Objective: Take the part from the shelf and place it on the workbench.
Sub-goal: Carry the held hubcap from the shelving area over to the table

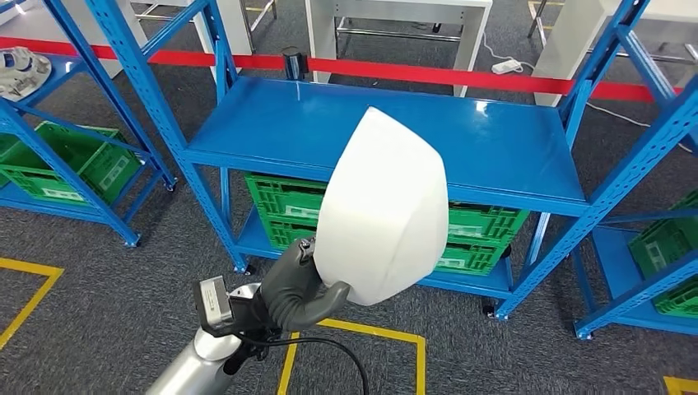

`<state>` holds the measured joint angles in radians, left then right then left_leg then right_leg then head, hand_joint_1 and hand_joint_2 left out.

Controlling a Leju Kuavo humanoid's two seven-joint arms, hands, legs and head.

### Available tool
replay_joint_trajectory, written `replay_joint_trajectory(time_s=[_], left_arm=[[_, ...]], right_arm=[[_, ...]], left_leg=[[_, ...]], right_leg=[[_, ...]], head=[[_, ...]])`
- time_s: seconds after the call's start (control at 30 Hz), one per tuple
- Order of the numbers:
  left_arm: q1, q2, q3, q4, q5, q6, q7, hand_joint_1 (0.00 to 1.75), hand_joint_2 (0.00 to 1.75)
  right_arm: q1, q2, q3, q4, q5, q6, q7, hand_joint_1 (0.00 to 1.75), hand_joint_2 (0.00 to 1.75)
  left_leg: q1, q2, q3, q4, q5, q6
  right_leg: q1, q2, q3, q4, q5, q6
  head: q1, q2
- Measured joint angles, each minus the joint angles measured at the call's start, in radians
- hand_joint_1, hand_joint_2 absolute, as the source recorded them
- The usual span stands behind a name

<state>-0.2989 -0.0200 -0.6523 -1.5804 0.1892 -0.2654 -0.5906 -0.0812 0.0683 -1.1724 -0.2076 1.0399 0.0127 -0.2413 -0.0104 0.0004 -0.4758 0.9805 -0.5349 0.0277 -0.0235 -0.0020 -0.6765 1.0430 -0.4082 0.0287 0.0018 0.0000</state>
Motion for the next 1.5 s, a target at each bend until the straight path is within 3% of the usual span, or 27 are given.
replay_joint_trajectory(time_s=[0.1,0.17,0.2,0.3,0.33,0.37,0.43,0.5,0.53,0.6,0.67,0.7,0.73,0.83,0.9,0.97,1.03,1.1,1.13,1.17,1.2,1.27,1.3,1.37,1.4,1.47,1.5], left_arm=[[-0.001,0.000,-0.003,0.009,-0.003,0.004,0.001,1.75,1.75],[0.000,0.000,-0.003,0.016,-0.004,0.004,0.002,1.75,1.75],[0.000,0.000,-0.003,0.018,-0.004,0.004,0.003,1.75,1.75],[-0.001,0.000,-0.003,0.020,-0.004,0.005,0.003,1.75,1.75],[-0.002,0.000,-0.004,0.020,-0.004,0.006,0.003,1.75,1.75],[-0.002,0.001,-0.004,0.021,-0.004,0.006,0.003,1.75,1.75],[-0.003,0.002,-0.005,0.021,-0.005,0.008,0.002,1.75,1.75],[-0.006,0.003,-0.007,0.022,-0.005,0.010,0.002,1.75,1.75],[-0.008,0.003,-0.009,0.022,-0.005,0.012,0.002,1.75,1.75],[-0.010,0.004,-0.012,0.023,-0.005,0.014,0.002,1.75,1.75],[-0.009,0.005,-0.015,0.024,-0.005,0.014,0.002,1.75,1.75],[-0.008,0.005,-0.016,0.025,-0.005,0.015,0.002,1.75,1.75],[-0.008,0.006,-0.017,0.024,-0.005,0.015,0.002,1.75,1.75],[-0.010,0.005,-0.019,0.023,-0.005,0.015,0.002,1.75,1.75],[-0.011,0.005,-0.020,0.022,-0.005,0.015,0.002,1.75,1.75],[-0.011,0.007,-0.020,0.019,-0.005,0.015,0.002,1.75,1.75],[-0.014,0.007,-0.021,0.013,-0.005,0.015,0.003,1.75,1.75],[-0.017,0.008,-0.021,0.008,-0.004,0.010,0.005,1.75,1.75],[-0.017,0.008,-0.021,0.007,-0.005,0.007,0.006,1.75,1.75],[-0.017,0.008,-0.021,0.007,-0.005,0.001,0.008,1.75,1.75],[-0.016,0.008,-0.022,0.006,-0.005,-0.005,0.008,1.75,1.75],[-0.015,0.008,-0.025,0.003,-0.008,-0.017,0.004,1.75,1.75],[-0.015,0.008,-0.026,0.001,-0.012,-0.021,-0.002,1.75,1.75],[-0.015,0.008,-0.029,-0.004,-0.021,-0.024,-0.015,1.75,1.75],[-0.014,0.008,-0.030,-0.007,-0.025,-0.025,-0.021,1.75,1.75],[-0.013,0.011,-0.031,-0.014,-0.029,-0.024,-0.029,1.75,1.75],[-0.014,0.013,-0.031,-0.019,-0.031,-0.024,-0.032,1.75,1.75]], right_arm=[[0.001,0.002,-0.002,0.002,0.000,0.002,0.000,0.00,0.00],[0.002,0.002,-0.002,0.002,0.000,0.002,0.000,0.00,0.00],[0.002,0.002,-0.003,0.002,0.000,0.002,0.000,0.00,0.00],[0.001,0.002,-0.003,0.002,0.003,0.002,-0.001,0.00,0.00],[0.001,0.002,-0.003,0.002,0.004,0.004,-0.002,0.00,0.00],[0.002,0.002,-0.003,0.002,0.006,0.006,-0.003,0.00,0.00],[0.003,0.003,-0.003,0.002,0.007,0.009,-0.005,0.00,0.00],[0.002,0.004,-0.003,0.002,0.007,0.008,-0.006,0.00,0.00],[0.002,0.004,-0.003,0.002,0.008,0.008,-0.006,0.00,0.00],[0.004,0.003,-0.003,0.002,0.008,0.008,-0.008,0.00,0.00],[0.007,0.003,-0.003,0.002,0.008,0.008,-0.008,0.00,0.00],[0.008,0.004,-0.003,0.002,0.008,0.008,-0.008,0.00,0.00],[0.007,0.004,-0.003,0.002,0.008,0.008,-0.008,0.00,0.00],[0.006,0.004,-0.003,0.002,0.008,0.008,-0.009,0.00,0.00],[0.005,0.004,-0.003,0.002,0.010,0.008,-0.009,0.00,0.00],[0.002,0.004,-0.003,0.002,0.014,0.008,-0.009,0.00,0.00],[0.000,0.004,-0.003,0.002,0.020,0.010,-0.005,0.00,0.00],[0.002,0.004,-0.003,0.002,0.024,0.018,0.006,0.00,0.00],[0.005,0.004,-0.003,0.002,0.025,0.022,0.011,0.00,0.00],[0.008,0.004,-0.003,0.002,0.026,0.025,0.015,0.00,0.00],[0.010,0.004,-0.003,0.002,0.027,0.026,0.018,0.00,0.00],[0.011,0.004,-0.003,0.002,0.027,0.026,0.024,0.00,0.00],[0.011,0.003,-0.003,0.002,0.028,0.026,0.026,0.00,0.00],[0.012,0.002,-0.003,0.002,0.029,0.027,0.027,0.00,0.00],[0.012,0.001,-0.003,0.002,0.030,0.027,0.029,0.00,0.00],[0.012,-0.001,-0.003,0.002,0.034,0.027,0.036,0.00,0.00],[0.012,-0.003,-0.003,0.002,0.037,0.026,0.040,0.00,0.00]], left_leg=[[0.001,-0.008,-0.037,0.001,0.032,0.009],[0.000,-0.019,-0.062,0.007,0.050,0.007],[0.001,-0.027,-0.074,0.011,0.057,0.005],[0.001,-0.051,-0.101,0.030,0.069,-0.006],[0.001,-0.057,-0.108,0.035,0.072,-0.011],[0.001,-0.064,-0.112,0.037,0.075,-0.016],[0.002,-0.077,-0.118,0.036,0.082,-0.028],[0.003,-0.067,-0.134,0.059,0.068,-0.040],[0.004,-0.052,-0.152,0.098,0.043,-0.046],[0.009,-0.021,-0.209,0.230,-0.028,-0.057],[0.015,-0.010,-0.245,0.323,-0.061,-0.064],[0.017,-0.006,-0.236,0.315,-0.049,-0.066],[0.019,0.001,-0.205,0.266,-0.022,-0.066],[0.015,0.055,-0.096,0.067,0.046,-0.054],[0.009,0.060,-0.086,0.035,0.050,-0.038],[0.008,0.036,-0.092,0.033,0.057,-0.022],[0.011,0.014,-0.094,0.027,0.066,-0.008],[0.012,-0.009,-0.099,0.026,0.072,0.001],[0.011,-0.022,-0.101,0.027,0.073,0.003],[0.009,-0.037,-0.104,0.028,0.075,0.004],[0.008,-0.053,-0.106,0.030,0.076,0.004],[0.006,-0.084,-0.108,0.036,0.077,0.002],[0.005,-0.097,-0.109,0.039,0.077,-0.001],[0.005,-0.122,-0.117,0.044,0.078,-0.010],[0.006,-0.133,-0.121,0.044,0.081,-0.017],[0.009,-0.150,-0.129,0.042,0.086,-0.030],[0.007,-0.138,-0.134,0.050,0.080,-0.035]], right_leg=[[0.000,0.001,-0.067,0.182,-0.129,0.010],[0.000,0.002,-0.075,0.258,-0.169,0.013],[0.000,0.003,-0.048,0.239,-0.163,0.012],[0.002,0.038,0.098,0.038,-0.117,0.000],[0.003,0.048,0.126,-0.006,-0.112,-0.006],[0.007,0.052,0.135,-0.024,-0.113,-0.012],[0.009,0.033,0.133,-0.024,-0.105,-0.025],[0.005,0.012,0.132,-0.029,-0.096,-0.039],[0.003,0.001,0.130,-0.031,-0.093,-0.044],[0.003,-0.022,0.125,-0.031,-0.090,-0.048],[0.003,-0.047,0.121,-0.031,-0.088,-0.047],[0.003,-0.060,0.120,-0.030,-0.087,-0.046],[0.002,-0.071,0.120,-0.030,-0.086,-0.044],[0.006,-0.102,0.124,-0.029,-0.087,-0.031],[0.010,-0.120,0.125,-0.029,-0.087,-0.017],[0.007,-0.132,0.128,-0.029,-0.088,-0.004],[0.001,-0.091,0.111,0.014,-0.121,0.006],[-0.001,-0.029,0.056,0.137,-0.189,0.009],[0.000,-0.014,0.023,0.204,-0.217,0.008],[0.003,-0.007,0.001,0.247,-0.227,0.007],[0.005,-0.004,-0.004,0.253,-0.216,0.004],[0.008,0.014,0.042,0.154,-0.150,-0.005],[0.008,0.039,0.075,0.085,-0.122,-0.010],[0.008,0.073,0.116,-0.004,-0.097,-0.015],[0.010,0.076,0.119,-0.015,-0.099,-0.018],[0.009,0.050,0.119,-0.020,-0.093,-0.027],[0.007,0.037,0.120,-0.023,-0.089,-0.034]], head=[[0.006,0.000],[0.008,0.000],[0.009,0.000],[0.010,0.000],[0.010,0.000],[0.010,0.000],[0.010,0.000],[0.006,0.000],[0.003,0.000],[-0.003,0.000],[-0.004,0.000],[-0.004,0.000],[-0.005,0.000],[-0.005,0.000],[-0.003,0.000],[-0.001,0.000],[0.001,0.000],[0.007,0.000],[0.009,0.000],[0.010,0.000],[0.011,0.000],[0.012,0.000],[0.013,0.000],[0.013,0.000],[0.013,0.000],[0.014,0.000],[0.012,0.000]])
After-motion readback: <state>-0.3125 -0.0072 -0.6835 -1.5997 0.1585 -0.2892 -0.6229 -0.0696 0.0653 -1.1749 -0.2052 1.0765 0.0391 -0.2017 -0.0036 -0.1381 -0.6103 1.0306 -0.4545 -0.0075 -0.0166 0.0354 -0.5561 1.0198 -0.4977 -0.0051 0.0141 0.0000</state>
